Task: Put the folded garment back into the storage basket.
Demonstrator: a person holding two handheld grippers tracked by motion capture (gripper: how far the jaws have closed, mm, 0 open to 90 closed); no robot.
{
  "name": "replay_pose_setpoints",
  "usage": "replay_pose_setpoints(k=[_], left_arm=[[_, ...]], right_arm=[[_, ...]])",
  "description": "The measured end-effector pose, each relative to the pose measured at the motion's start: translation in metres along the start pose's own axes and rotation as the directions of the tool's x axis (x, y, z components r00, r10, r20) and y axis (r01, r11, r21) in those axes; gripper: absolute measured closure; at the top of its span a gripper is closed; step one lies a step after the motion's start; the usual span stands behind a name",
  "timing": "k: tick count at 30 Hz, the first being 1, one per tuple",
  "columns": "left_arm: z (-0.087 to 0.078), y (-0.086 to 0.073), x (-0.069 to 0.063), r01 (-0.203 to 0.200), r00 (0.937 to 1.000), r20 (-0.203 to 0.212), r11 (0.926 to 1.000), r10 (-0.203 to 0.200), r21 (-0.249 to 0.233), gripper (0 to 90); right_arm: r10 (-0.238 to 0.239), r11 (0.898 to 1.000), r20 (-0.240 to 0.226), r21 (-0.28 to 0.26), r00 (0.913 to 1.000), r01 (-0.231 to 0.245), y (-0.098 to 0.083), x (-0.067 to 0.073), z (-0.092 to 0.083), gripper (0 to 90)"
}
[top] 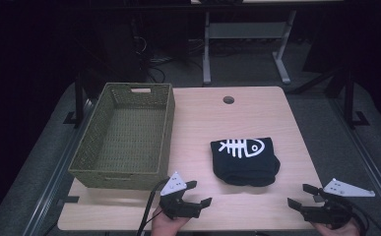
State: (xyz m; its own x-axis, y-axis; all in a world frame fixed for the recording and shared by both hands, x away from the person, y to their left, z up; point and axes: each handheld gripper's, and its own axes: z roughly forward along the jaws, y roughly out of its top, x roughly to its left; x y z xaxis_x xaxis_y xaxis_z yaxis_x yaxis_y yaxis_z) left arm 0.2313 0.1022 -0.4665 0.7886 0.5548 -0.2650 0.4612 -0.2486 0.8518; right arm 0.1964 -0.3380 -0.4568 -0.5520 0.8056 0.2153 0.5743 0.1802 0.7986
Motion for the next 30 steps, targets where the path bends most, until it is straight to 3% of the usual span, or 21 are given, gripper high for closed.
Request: replay_pose_setpoints(k=[12,22,30], left_arm=[[0.011,0.021,0.010,0.028,0.9996,-0.010,0.9993,-0.028,-0.023,20.6],[0.030,0.038,0.015,0.032,0.9993,-0.019,0.9993,-0.032,-0.022,20.5],[0.048,0.048,0.023,0.092,0.9952,-0.029,0.9954,-0.093,-0.025,18.7]], right_arm=[[-0.010,1.000,-0.027,0.002,0.9996,0.010,0.025,-0.008,0.010,14.4],[-0.034,0.999,-0.073,0.013,0.9967,0.035,0.052,-0.014,0.019,14.8],[-0.040,0.998,-0.093,0.052,0.9948,0.045,0.073,-0.016,0.032,15.3]])
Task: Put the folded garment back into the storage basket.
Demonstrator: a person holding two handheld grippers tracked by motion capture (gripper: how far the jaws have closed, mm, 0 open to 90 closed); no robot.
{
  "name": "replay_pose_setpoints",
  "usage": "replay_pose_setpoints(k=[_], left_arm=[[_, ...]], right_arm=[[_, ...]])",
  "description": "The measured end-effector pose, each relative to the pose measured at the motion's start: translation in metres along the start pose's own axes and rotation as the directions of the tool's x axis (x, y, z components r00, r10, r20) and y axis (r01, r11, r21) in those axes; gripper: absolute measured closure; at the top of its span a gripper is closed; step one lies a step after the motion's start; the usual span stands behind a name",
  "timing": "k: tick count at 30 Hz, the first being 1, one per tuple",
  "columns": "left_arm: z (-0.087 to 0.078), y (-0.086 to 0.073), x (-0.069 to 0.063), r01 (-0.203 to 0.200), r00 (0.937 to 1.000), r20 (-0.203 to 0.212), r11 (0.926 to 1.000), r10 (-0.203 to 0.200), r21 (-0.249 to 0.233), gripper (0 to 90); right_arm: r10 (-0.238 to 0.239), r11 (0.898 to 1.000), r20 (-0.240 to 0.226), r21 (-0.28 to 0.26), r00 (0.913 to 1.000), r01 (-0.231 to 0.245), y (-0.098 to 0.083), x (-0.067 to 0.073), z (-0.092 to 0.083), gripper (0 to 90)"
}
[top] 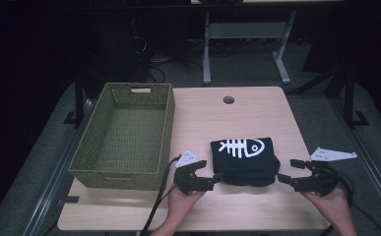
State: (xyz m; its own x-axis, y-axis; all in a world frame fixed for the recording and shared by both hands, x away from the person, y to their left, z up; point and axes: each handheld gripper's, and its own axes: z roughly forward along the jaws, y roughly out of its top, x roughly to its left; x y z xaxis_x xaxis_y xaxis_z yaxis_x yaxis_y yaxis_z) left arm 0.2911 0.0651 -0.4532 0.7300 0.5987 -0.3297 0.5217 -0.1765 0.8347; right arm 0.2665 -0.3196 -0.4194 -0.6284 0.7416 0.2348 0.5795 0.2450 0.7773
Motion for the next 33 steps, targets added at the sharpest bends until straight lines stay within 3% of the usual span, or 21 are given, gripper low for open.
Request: replay_pose_setpoints(k=[7,11,13,15,16,17,18,20,24,33], left_arm=[[0.013,0.007,0.005,0.014,0.9989,-0.045,0.9998,-0.014,0.013,18.7],[0.024,0.009,0.013,0.023,0.9964,-0.082,0.9987,-0.020,0.046,18.8],[0.031,0.010,0.021,0.061,0.9942,-0.093,0.9955,-0.054,0.073,18.8],[0.034,0.010,0.024,0.069,0.9937,-0.094,0.9944,-0.061,0.080,19.2],[0.039,0.011,0.030,0.136,0.9894,-0.064,0.9857,-0.130,0.099,19.6],[0.039,0.011,0.030,0.136,0.9894,-0.064,0.9857,-0.130,0.099,19.6],[0.041,0.012,0.033,0.160,0.9865,-0.052,0.9816,-0.155,0.104,19.6],[0.047,0.016,0.037,0.166,0.9850,-0.066,0.9800,-0.159,0.110,20.5],[0.054,0.018,0.039,0.189,0.9816,-0.052,0.9732,-0.184,0.130,21.7],[0.061,0.019,0.041,0.211,0.9774,-0.040,0.9673,-0.208,0.140,27.8]], right_arm=[[-0.018,0.999,-0.001,0.041,0.9998,0.018,0.022,-0.010,0.016,15.2],[0.009,0.998,0.005,0.066,0.9999,-0.010,0.031,-0.022,0.024,15.8],[0.034,0.996,0.010,0.082,0.9994,-0.034,0.034,-0.030,0.029,16.6],[0.041,0.995,0.013,0.091,0.9991,-0.042,0.035,-0.032,0.030,17.5],[0.046,0.994,0.022,0.100,0.9987,-0.048,0.037,-0.037,0.034,17.8],[0.049,0.993,0.020,0.106,0.9986,-0.051,0.037,-0.039,0.036,17.8],[0.049,0.993,0.020,0.106,0.9986,-0.051,0.037,-0.039,0.036,17.8],[0.073,0.989,0.015,0.124,0.9972,-0.074,0.038,-0.045,0.045,18.9],[0.086,0.981,0.027,0.173,0.9959,-0.089,0.036,-0.051,0.061,22.0],[0.122,0.965,0.038,0.229,0.9918,-0.127,0.032,-0.054,0.078,33.2]])
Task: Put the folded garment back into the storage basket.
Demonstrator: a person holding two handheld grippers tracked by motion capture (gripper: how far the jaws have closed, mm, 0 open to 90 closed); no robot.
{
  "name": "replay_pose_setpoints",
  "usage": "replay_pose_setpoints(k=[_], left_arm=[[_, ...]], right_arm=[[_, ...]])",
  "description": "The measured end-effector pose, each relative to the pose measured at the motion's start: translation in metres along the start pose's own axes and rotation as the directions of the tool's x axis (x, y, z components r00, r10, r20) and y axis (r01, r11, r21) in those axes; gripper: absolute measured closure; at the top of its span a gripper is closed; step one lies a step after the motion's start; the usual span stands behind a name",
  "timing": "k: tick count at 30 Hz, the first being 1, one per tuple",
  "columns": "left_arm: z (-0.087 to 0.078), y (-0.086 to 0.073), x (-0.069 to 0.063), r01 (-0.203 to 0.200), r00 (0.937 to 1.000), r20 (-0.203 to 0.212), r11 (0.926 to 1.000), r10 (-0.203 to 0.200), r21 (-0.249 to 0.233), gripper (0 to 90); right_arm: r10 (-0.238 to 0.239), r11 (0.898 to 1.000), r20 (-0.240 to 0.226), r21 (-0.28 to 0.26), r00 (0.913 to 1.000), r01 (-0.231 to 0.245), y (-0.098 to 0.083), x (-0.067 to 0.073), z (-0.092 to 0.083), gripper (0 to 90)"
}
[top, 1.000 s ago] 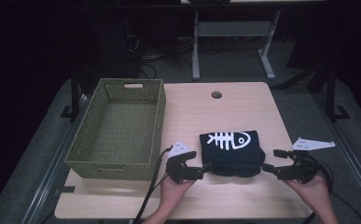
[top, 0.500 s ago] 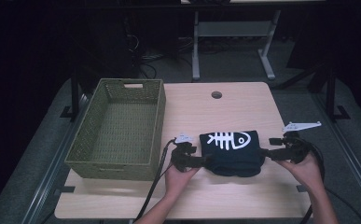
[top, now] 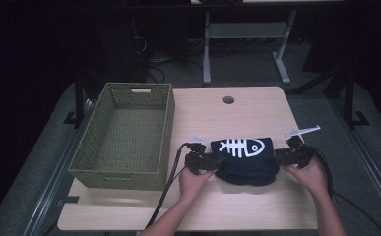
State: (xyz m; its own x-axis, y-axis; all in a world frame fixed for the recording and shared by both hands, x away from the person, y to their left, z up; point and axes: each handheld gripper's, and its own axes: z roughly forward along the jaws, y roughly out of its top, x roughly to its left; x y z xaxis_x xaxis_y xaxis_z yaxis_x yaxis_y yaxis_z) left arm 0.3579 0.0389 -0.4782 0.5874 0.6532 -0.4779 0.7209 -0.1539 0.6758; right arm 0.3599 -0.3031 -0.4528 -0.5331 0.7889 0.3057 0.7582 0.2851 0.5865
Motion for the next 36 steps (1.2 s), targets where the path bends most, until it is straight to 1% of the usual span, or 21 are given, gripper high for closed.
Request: replay_pose_setpoints(k=[1,2,3,5,7,8,11,13,15,21,22,23,24,25,26,29,31,33,34,35,36], left_arm=[[0.000,0.000,0.000,0.000,1.0000,0.000,1.0000,0.000,0.000,29.3],[0.001,0.001,0.000,0.011,0.9999,0.006,0.9999,-0.011,0.006,31.7],[0.001,0.001,0.000,0.011,0.9999,0.006,0.9999,-0.011,0.006,33.4],[0.003,0.003,-0.001,0.020,0.9998,0.007,0.9996,-0.020,0.021,36.4],[0.004,0.004,-0.001,0.023,0.9997,0.011,0.9994,-0.024,0.024,39.3],[0.004,0.003,-0.002,0.027,0.9995,0.014,0.9992,-0.028,0.028,41.5],[0.004,0.003,-0.002,0.020,0.9997,0.011,0.9993,-0.020,0.032,43.8],[0.004,0.003,-0.002,0.019,0.9998,0.011,0.9993,-0.019,0.032,44.4],[0.005,0.003,-0.002,0.016,0.9998,0.011,0.9993,-0.016,0.035,45.1],[0.006,0.004,-0.001,0.036,0.9990,0.025,0.9986,-0.037,0.039,50.4],[0.006,0.006,-0.001,0.038,0.9988,0.030,0.9985,-0.040,0.040,53.7],[0.006,0.006,-0.001,0.038,0.9988,0.030,0.9985,-0.040,0.040,55.4],[0.005,0.006,0.000,0.040,0.9986,0.034,0.9985,-0.041,0.038,55.4],[0.005,0.006,0.000,0.041,0.9984,0.038,0.9984,-0.043,0.039,57.6],[0.005,0.006,-0.001,0.041,0.9980,0.046,0.9984,-0.043,0.039,60.6],[0.004,0.007,-0.001,0.040,0.9977,0.053,0.9984,-0.042,0.041,61.8],[0.001,0.008,0.000,0.040,0.9973,0.060,0.9983,-0.043,0.043,62.2],[-0.001,0.009,-0.001,0.042,0.9970,0.064,0.9983,-0.044,0.041,63.4],[-0.004,0.010,-0.003,0.037,0.9968,0.069,0.9986,-0.039,0.038,64.4],[-0.004,0.010,-0.003,0.037,0.9968,0.069,0.9986,-0.039,0.038,64.6],[-0.006,0.011,-0.004,0.027,0.9969,0.073,0.9991,-0.029,0.034,64.6]], right_arm=[[0.000,1.000,0.000,0.000,1.0000,0.000,0.000,0.000,0.000,33.2],[-0.003,1.000,0.002,0.017,1.0000,0.003,0.000,0.001,0.002,35.8],[0.001,1.000,0.001,0.021,1.0000,-0.001,0.000,0.001,0.003,37.1],[-0.002,0.999,0.000,0.035,1.0000,0.002,0.000,0.001,0.005,39.2],[0.000,0.999,-0.003,0.034,1.0000,0.001,0.000,0.000,0.005,40.6],[0.011,0.999,-0.008,0.040,0.9999,-0.011,-0.001,0.000,0.006,42.8],[0.027,0.999,-0.001,0.027,0.9996,-0.027,-0.001,-0.004,0.005,42.5],[0.038,0.999,0.002,0.034,0.9993,-0.039,-0.001,-0.005,0.004,41.4],[0.049,0.998,-0.005,0.041,0.9988,-0.048,-0.002,-0.006,0.006,43.0],[0.023,0.999,0.000,0.039,0.9997,-0.023,-0.002,-0.002,0.009,49.1],[0.015,0.999,-0.013,0.048,0.9998,-0.015,-0.001,0.000,0.010,54.8],[0.015,0.999,-0.013,0.048,0.9998,-0.015,-0.001,0.000,0.010,54.8],[0.015,0.999,-0.021,0.048,0.9997,-0.014,-0.001,0.000,0.010,57.9],[0.026,0.999,-0.033,0.047,0.9991,-0.025,-0.002,0.002,0.010,63.1],[0.018,0.999,-0.035,0.040,0.9992,-0.016,-0.003,0.004,0.009,67.4],[0.009,0.999,-0.034,0.040,0.9994,-0.008,-0.003,0.006,0.007,68.2],[-0.007,0.999,-0.038,0.047,0.9992,0.009,-0.003,0.008,0.005,68.8],[-0.001,0.999,-0.045,0.045,0.9990,0.003,-0.003,0.011,0.002,69.1],[-0.009,0.999,-0.042,0.034,0.9991,0.010,-0.003,0.013,0.000,69.3],[-0.009,0.999,-0.042,0.034,0.9991,0.010,-0.003,0.013,0.000,69.3],[-0.010,0.999,-0.042,0.032,0.9991,0.011,-0.002,0.015,-0.002,69.4]])
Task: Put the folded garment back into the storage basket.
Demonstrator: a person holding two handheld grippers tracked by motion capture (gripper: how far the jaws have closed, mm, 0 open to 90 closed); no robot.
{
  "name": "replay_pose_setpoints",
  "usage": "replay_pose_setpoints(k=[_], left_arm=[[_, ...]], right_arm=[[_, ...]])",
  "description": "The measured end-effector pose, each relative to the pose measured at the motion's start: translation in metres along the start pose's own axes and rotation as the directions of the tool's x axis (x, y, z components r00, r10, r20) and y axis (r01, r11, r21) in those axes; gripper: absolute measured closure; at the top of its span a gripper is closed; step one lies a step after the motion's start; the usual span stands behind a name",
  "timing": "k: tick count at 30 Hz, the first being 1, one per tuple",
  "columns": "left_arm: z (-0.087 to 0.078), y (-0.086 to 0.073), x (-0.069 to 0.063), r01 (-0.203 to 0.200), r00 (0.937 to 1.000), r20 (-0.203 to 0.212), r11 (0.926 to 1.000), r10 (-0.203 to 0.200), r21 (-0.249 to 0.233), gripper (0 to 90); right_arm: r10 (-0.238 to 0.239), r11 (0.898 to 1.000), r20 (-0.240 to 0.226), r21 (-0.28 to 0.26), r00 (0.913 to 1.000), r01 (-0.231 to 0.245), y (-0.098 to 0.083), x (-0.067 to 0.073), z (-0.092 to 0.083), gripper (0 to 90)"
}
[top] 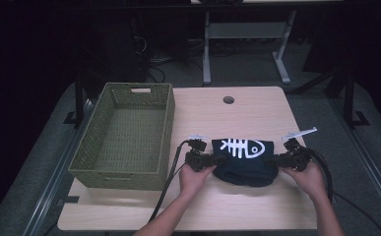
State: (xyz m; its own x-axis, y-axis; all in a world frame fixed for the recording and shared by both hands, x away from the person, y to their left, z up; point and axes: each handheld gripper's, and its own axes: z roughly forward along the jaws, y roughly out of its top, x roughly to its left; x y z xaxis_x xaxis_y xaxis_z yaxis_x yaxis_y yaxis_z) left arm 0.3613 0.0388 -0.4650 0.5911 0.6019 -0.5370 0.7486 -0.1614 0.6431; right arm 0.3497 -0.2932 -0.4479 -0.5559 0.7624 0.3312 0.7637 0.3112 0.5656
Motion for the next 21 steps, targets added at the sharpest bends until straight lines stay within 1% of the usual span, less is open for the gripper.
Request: replay_pose_setpoints(k=[2,3,5,6,7,8,11,12,13,17,20,21], left_arm=[[-0.004,0.004,-0.005,-0.015,0.9999,0.003,0.9999,0.015,-0.009,65.4],[-0.006,0.006,-0.006,-0.025,0.9997,0.006,0.9997,0.025,-0.007,65.4],[-0.007,0.007,-0.008,-0.026,0.9997,0.005,0.9996,0.026,-0.013,65.5],[-0.009,0.009,-0.010,-0.033,0.9994,0.007,0.9993,0.033,-0.017,65.5],[-0.012,0.011,-0.012,-0.036,0.9993,0.013,0.9991,0.036,-0.022,65.6],[-0.012,0.011,-0.012,-0.036,0.9993,0.013,0.9991,0.036,-0.022,65.6],[-0.015,0.015,-0.018,-0.056,0.9984,0.008,0.9982,0.056,-0.023,65.6],[-0.017,0.017,-0.021,-0.068,0.9977,0.007,0.9974,0.068,-0.024,65.6],[-0.017,0.017,-0.021,-0.068,0.9977,0.007,0.9974,0.068,-0.024,65.6],[-0.022,0.022,-0.025,-0.080,0.9967,0.009,0.9964,0.081,-0.027,65.5],[-0.027,0.024,-0.029,-0.101,0.9949,0.003,0.9945,0.101,-0.027,65.5],[-0.027,0.024,-0.029,-0.101,0.9949,0.003,0.9945,0.101,-0.027,65.5]], right_arm=[[0.000,1.000,0.001,-0.020,1.0000,0.000,0.001,0.004,-0.006,69.6],[0.002,1.000,-0.001,-0.022,1.0000,-0.002,0.001,0.004,-0.008,69.6],[0.004,0.999,-0.003,-0.042,1.0000,-0.004,0.000,0.006,-0.013,69.7],[0.004,0.999,-0.003,-0.042,1.0000,-0.004,0.000,0.006,-0.013,69.7],[0.002,0.998,-0.005,-0.061,1.0000,-0.002,0.000,0.008,-0.018,69.8],[0.002,0.998,-0.005,-0.061,1.0000,-0.002,0.000,0.008,-0.018,69.8],[0.008,0.997,-0.006,-0.080,0.9999,-0.009,0.000,0.011,-0.025,69.8],[0.010,0.996,-0.003,-0.088,0.9999,-0.010,-0.001,0.014,-0.029,69.8],[0.010,0.996,-0.003,-0.088,0.9999,-0.010,-0.001,0.014,-0.029,69.8],[0.016,0.993,-0.014,-0.118,0.9998,-0.017,-0.002,0.017,-0.036,69.8],[0.014,0.992,-0.013,-0.125,0.9998,-0.015,-0.001,0.021,-0.040,69.8],[0.014,0.992,-0.013,-0.125,0.9998,-0.015,-0.001,0.021,-0.040,69.8]])
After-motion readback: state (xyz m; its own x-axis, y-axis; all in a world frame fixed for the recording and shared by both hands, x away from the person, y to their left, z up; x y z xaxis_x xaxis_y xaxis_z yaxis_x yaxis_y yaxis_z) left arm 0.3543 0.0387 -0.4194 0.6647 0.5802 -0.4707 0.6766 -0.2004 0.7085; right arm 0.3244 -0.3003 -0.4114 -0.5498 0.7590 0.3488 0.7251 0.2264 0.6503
